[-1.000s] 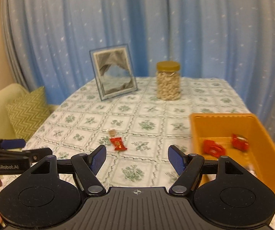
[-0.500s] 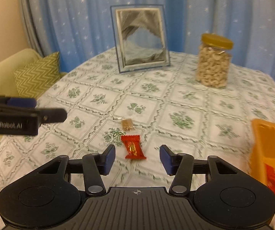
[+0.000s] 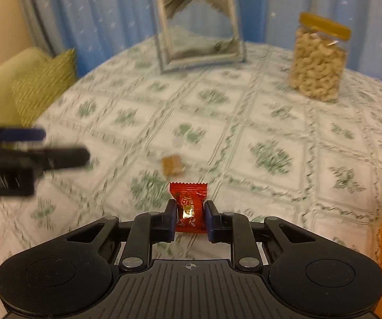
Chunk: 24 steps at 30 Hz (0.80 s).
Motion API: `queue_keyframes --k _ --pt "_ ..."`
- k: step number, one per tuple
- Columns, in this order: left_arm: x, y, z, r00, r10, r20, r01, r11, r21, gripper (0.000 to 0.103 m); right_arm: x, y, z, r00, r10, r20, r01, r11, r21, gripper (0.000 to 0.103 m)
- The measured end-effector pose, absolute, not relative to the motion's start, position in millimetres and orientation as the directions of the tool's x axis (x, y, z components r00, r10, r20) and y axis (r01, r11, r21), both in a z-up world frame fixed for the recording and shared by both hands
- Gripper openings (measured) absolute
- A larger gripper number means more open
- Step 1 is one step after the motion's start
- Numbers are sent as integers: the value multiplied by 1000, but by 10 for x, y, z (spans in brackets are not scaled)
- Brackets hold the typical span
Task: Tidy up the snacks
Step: 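Grasp the small brown candy with the left tool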
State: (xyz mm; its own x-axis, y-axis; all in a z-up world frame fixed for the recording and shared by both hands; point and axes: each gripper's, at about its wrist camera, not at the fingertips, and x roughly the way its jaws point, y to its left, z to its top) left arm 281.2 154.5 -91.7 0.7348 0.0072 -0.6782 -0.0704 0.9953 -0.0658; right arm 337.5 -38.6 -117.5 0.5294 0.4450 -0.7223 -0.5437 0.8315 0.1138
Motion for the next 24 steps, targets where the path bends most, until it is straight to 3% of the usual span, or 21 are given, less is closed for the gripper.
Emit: queue_keyframes --k 4,11,16,18,24 --pt "2913 1444 -978 740 -32 -672 -43 994 -96 89 3477 -564 -1065 584 411 -701 -446 883 146 22" --pt "3137 1195 -1141 729 -123 -673 40 990 -137 64 3634 -808 -1088 603 368 -707 -367 916 164 22" --pt "3331 1019 -1288 721 -164 -673 93 986 -141 55 3676 -897 -1062 616 364 -698 -344 922 178 22" --pt "3408 971 -1334 717 -184 -673 107 982 -154 44 3669 -910 -1049 618 367 -695 -340 922 185 22" --pt "3501 869 -1417 723 -170 -670 104 985 -137 41 3664 -921 -1066 608 368 -703 -338 922 190 22"
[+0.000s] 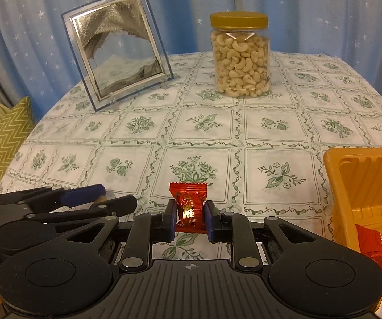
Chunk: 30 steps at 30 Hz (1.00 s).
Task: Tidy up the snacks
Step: 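Grasp the small brown candy with the left tool, then carry the red candy and brown candy over the orange tray with both tools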
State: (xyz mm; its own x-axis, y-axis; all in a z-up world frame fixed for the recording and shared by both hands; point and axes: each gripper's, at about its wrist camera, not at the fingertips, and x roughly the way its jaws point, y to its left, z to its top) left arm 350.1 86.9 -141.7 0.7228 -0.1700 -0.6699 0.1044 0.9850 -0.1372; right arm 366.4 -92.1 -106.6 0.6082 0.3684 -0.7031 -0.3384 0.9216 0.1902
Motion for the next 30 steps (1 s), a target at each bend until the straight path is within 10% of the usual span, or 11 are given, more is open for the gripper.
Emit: queue_keyframes --k 3,30 --pt "3468 883 -1413 727 -144 -672 93 989 -111 27 3666 -928 -1060 612 368 -700 -337 922 190 22" --pt "3053 859 -1320 716 -107 -690 62 994 -89 18 3526 -968 -893 631 377 -678 -331 921 204 22"
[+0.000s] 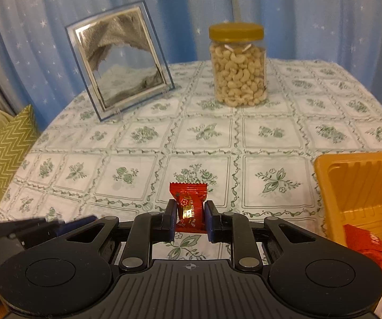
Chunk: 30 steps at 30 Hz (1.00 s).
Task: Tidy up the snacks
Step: 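Carry the red candy and brown candy over the orange tray with both tools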
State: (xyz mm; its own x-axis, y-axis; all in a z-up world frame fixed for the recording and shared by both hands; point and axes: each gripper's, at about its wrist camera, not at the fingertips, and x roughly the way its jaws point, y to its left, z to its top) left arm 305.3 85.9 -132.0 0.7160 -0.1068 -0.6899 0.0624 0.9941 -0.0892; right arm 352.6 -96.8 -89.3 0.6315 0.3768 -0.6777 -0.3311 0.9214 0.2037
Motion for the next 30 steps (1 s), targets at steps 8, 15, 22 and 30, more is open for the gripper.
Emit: queue_keyframes --k 8,15,22,30 --pt "2497 692 -1058 744 -105 -660 8 989 -149 18 2964 -1112 -670 652 374 -660 -329 923 198 22" --pt "1882 603 -801 760 -97 -643 -27 983 -180 18 2174 -1273 -604 665 380 -643 -328 922 205 22" --pt "1268 507 -563 770 -96 -631 -34 981 -191 18 1472 -1544 -573 684 349 -641 -279 937 212 22" --pt "784 346 -392 777 -131 -616 -28 970 -240 18 965 -1835 -446 705 311 -638 -233 950 206 22"
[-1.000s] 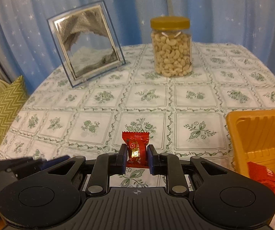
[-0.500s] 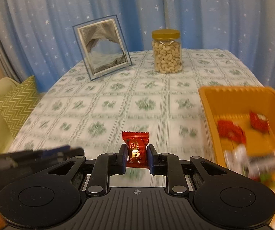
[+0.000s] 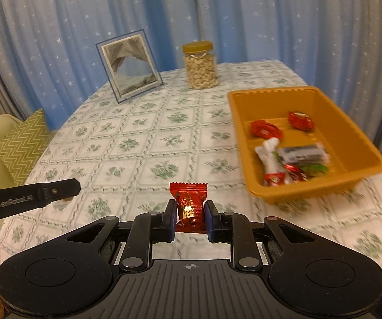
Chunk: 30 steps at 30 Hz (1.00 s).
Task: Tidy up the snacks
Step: 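Carry the red candy and brown candy over the orange tray with both tools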
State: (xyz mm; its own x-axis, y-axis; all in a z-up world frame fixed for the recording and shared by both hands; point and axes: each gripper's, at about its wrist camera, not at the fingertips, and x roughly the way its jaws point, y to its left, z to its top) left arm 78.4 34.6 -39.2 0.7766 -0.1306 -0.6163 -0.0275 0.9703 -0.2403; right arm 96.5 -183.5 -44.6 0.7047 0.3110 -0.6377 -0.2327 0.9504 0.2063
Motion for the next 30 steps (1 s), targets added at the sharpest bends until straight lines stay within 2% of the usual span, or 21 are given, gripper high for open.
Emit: queue_keyframes --k 12,30 --pt "579 -34 -126 792 -179 -583 53 972 -227 18 630 -2135 -231 748 259 -611 -183 965 186 22" --pt "718 -648 5 772 -286 -568 186 956 -229 18 529 -2700 -113 785 151 -601 -52 983 179 22"
